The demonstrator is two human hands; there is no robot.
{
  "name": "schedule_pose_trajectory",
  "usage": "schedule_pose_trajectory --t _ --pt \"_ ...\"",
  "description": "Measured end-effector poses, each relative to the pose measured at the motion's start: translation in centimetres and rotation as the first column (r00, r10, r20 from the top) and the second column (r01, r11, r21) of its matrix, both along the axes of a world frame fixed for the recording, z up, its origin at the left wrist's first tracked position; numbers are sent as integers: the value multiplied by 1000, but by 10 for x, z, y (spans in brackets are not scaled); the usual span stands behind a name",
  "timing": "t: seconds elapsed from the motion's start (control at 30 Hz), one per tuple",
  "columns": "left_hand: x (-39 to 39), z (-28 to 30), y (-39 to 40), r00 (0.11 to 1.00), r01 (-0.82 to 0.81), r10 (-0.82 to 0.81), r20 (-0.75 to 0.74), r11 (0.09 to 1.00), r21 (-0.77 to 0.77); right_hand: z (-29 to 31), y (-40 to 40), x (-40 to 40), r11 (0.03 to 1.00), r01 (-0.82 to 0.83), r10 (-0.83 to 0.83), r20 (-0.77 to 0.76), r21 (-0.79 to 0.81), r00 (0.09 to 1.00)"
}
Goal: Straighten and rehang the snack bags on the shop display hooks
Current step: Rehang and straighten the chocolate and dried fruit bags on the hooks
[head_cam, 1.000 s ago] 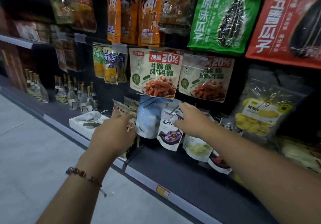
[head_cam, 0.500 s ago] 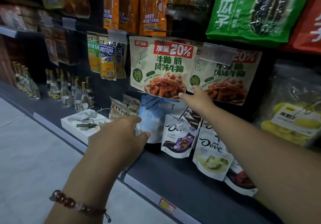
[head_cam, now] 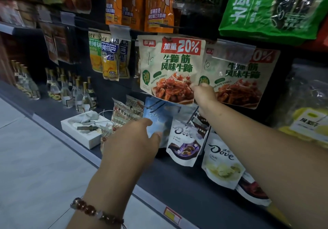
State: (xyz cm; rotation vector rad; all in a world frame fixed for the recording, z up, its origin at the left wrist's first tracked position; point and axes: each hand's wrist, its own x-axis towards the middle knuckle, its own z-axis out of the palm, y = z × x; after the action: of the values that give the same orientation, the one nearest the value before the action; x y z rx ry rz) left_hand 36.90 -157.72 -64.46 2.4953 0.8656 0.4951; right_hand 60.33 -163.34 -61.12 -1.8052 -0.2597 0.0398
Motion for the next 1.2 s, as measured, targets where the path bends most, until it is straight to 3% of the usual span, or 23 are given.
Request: schedule_pose_trajectory --t 0.13,0.33,0.47,0.53,0.63,0.73,0.83,0.9,1.03,1.1,1.2 --pt "-3 3 -1 998 -5 8 63 999 -51 7 -13 -27 982 -132 131 13 136 991" --pt "-12 4 -4 966 16 29 256 985 -173 34 -35 -70 959 -250 238 99 134 966" --pt "-16 1 -2 915 22 120 384 939 -344 45 -57 -97 956 -286 276 121 71 953" --pt "-17 -4 0 882 28 224 414 853 -521 43 -72 -109 955 -297 292 119 27 949" --pt "-17 -11 3 797 166 383 467 604 -779 36 -101 -122 951 -310 311 98 -27 945" --pt "-16 -16 1 761 329 434 483 383 -863 31 -135 -134 950 -311 311 93 -20 946" --pt "-15 -23 -3 823 395 349 449 216 -893 22 -170 -142 954 -298 298 39 -16 954" --pt "-12 -26 -9 873 381 259 413 168 -909 12 -191 -147 956 -295 295 -14 1 955" --pt "-7 -35 -32 928 317 99 359 296 -901 -3 -223 -154 967 -242 247 -55 77 968" --pt "-4 -40 -44 947 285 55 316 307 -908 -4 -233 -154 970 -227 234 -67 91 970" --pt "0 -44 -59 945 327 -56 323 99 -940 0 -242 -151 965 -222 230 -44 139 972"
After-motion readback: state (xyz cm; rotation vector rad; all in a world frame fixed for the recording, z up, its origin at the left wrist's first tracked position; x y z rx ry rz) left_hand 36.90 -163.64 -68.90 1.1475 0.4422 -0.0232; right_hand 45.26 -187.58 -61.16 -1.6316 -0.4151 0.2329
